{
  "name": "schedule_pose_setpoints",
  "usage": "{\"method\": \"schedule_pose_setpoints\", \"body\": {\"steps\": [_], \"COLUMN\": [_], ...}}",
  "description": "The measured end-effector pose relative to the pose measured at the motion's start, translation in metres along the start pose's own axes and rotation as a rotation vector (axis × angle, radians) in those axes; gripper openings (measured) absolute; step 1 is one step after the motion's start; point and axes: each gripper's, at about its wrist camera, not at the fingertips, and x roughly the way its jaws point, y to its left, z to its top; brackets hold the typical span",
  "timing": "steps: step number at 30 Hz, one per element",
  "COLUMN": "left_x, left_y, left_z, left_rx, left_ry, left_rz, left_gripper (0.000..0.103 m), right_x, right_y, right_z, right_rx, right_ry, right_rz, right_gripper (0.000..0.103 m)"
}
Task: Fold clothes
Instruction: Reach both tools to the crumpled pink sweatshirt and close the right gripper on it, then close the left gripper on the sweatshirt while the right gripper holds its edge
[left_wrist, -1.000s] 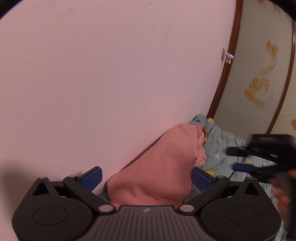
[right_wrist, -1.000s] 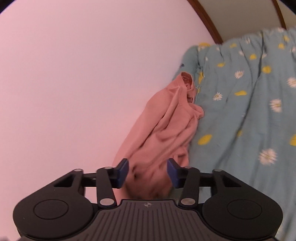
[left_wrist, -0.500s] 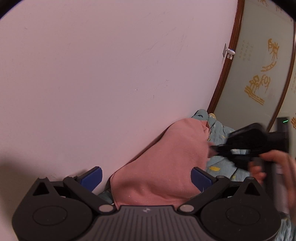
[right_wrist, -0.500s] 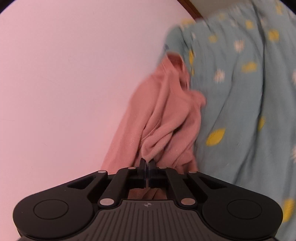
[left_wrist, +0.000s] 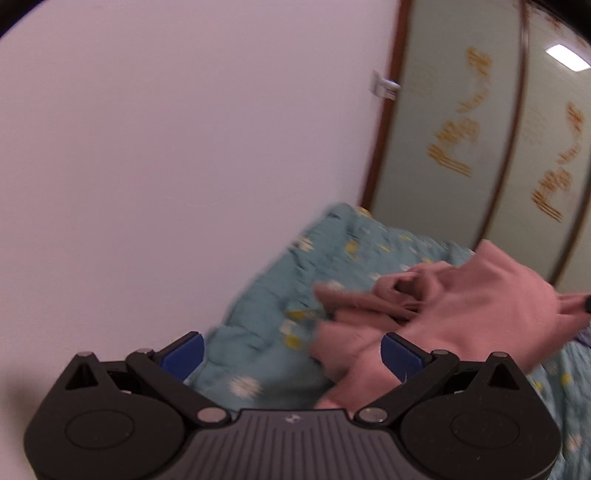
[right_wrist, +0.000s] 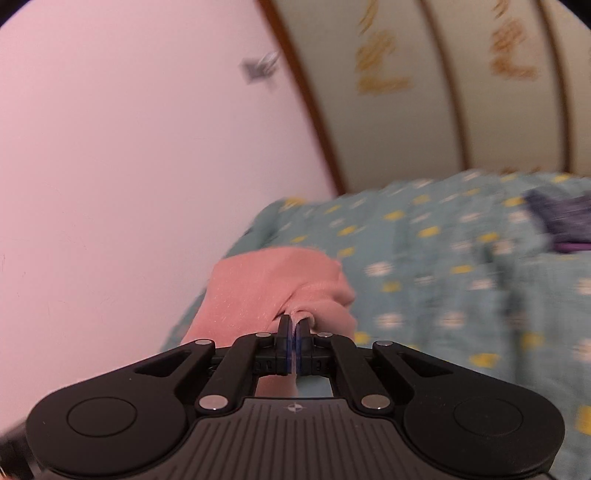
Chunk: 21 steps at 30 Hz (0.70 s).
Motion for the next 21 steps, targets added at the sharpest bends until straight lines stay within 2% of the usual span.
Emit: {"method": "schedule_pose_setpoints", "body": {"steps": [2,4,6,8,10,12,15,17,19,21], "left_x": [0.002,0.005,0.008,0.014,0.023,0.032,0.044,0.059,0.084,0.107], "left_y": [-0.017,-0.031,-0.047,-0.063,-0.078,-0.092,-0.117,-0.14,-0.168,-0.193], "left_z": [-0.007,-0.012,-0.021,-0.029,-0.033,-0.029,-0.015,-0.006,-0.001,-0.004], "left_rx": [0.025,0.029,0.041,0.075,0.095,0.11,0.114,0.167,0.264,0.351], "left_ry": [0.03,0.055,0.085,0.126,0.171,0.206,0.215,0.219,0.265,0.32], "left_rz": [-0.054,-0.086,-0.125,-0.144,-0.109,-0.126,-0.185,-0.165,-0.094,-0.062], "left_gripper": [0.102,0.102,0.102,0.102,0.102,0.101,0.099,0.098,0.084,0.073], "right_x": [-0.021,-0.02,-0.015,-0.013,-0.021,-0.031,-0.035,-0.03,-0.021,-0.017], "right_y": [-0.027,-0.049,-0.072,-0.1,-0.12,-0.127,-0.137,-0.143,-0.152,-0.156], "right_z": [-0.034,-0.065,-0.084,-0.097,-0.09,-0.082,-0.073,-0.073,-0.074,-0.075], "right_rx": [-0.056,-0.092,-0.046,0.068,0.146,0.186,0.234,0.262,0.289,0.313], "right_ry": [-0.023,0.017,0.049,0.046,0.006,-0.036,-0.074,-0.069,-0.05,-0.04], "right_rz": [-0.1,-0.203,-0.236,-0.226,-0.211,-0.19,-0.128,-0.087,-0.063,-0.047], "right_gripper": [0.001,0.005,0.01,0.011,0.025,0.037,0.04,0.04,0.04,0.04]}}
